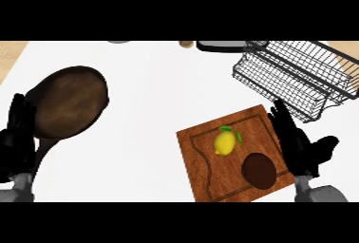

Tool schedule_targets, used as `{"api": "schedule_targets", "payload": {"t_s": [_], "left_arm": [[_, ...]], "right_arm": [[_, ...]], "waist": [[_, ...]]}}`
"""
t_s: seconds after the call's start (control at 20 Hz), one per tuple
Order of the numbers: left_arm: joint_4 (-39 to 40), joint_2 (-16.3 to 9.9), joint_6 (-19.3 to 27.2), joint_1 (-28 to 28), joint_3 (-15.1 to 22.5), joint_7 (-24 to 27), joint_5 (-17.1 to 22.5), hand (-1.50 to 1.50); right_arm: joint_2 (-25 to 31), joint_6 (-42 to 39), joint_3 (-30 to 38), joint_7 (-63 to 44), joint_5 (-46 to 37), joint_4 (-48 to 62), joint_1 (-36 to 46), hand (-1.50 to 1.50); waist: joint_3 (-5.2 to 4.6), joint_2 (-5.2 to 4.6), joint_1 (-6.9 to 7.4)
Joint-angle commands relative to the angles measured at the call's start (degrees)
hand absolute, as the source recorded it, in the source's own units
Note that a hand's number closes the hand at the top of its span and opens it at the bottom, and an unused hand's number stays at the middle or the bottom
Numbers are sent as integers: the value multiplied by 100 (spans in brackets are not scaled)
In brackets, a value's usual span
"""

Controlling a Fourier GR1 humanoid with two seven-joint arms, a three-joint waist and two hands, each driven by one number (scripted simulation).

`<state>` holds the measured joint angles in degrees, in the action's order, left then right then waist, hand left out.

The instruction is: Pick the cupcake from the cutting board and place it in the tiered basket

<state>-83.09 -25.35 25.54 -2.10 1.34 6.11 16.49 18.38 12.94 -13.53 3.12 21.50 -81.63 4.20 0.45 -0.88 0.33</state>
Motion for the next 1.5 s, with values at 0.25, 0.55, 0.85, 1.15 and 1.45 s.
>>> {"api": "schedule_targets", "payload": {"t_s": [0.25,0.55,0.85,1.15,1.45], "left_arm": [[71,335,-1590,-469,1445,133,-129,0],[220,682,-1887,-456,1663,-26,-73,0],[423,676,-1950,-461,1567,104,-163,0],[531,703,-1973,-447,1568,91,-134,0],[608,727,-1955,-408,1567,131,-187,0]], "right_arm": [[-570,-231,-1284,-450,-838,-162,1287,-150],[-1192,266,-1704,665,-1495,-31,547,-150],[327,211,-1659,-914,-2438,-1813,937,-150],[2067,-1058,-1980,-2655,-3463,-2092,1730,-150],[3211,-2929,-2424,-4105,-3479,-3028,2204,-150]], "waist": [[-66,36,9],[-44,86,-49],[-58,139,-147],[-104,213,-200],[-93,191,-163]]}}
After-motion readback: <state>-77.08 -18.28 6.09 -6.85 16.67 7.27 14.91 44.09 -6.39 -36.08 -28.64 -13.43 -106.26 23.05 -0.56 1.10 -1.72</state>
